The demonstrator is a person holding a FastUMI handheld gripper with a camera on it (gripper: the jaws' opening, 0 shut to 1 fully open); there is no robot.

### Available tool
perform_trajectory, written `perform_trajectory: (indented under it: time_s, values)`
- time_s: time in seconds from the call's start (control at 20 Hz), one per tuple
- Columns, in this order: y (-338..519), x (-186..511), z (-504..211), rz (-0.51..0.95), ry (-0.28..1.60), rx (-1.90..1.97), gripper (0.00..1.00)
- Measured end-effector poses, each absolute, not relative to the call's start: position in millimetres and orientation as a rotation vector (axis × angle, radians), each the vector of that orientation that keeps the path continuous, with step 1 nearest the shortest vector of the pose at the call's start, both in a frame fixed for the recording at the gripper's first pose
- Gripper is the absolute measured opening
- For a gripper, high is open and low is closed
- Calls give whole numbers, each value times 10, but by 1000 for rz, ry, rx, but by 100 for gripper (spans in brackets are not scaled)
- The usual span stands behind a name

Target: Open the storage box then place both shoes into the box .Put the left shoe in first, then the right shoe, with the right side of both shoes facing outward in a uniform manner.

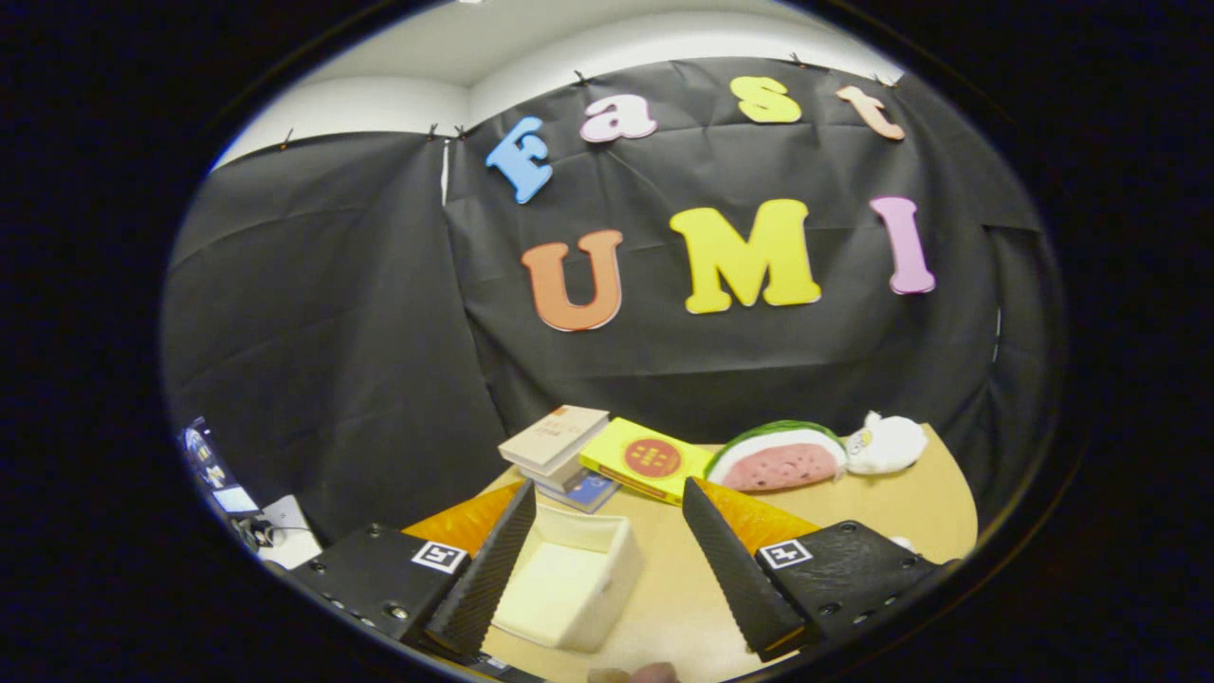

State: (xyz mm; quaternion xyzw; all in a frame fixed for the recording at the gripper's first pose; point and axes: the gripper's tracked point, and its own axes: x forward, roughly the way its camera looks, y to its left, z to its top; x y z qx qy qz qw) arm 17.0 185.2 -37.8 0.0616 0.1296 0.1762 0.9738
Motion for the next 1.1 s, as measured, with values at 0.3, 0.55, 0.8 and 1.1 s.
perform_trajectory:
  time_s: [0.3,0.55,0.8,1.1]
  values:
    - [525,24,-1416,150,404,69,96]
    - [27,-25,-2366,100,566,29,96]
    - [-183,224,-3059,98,726,51,96]
    - [-223,626,-3693,89,856,118,82]
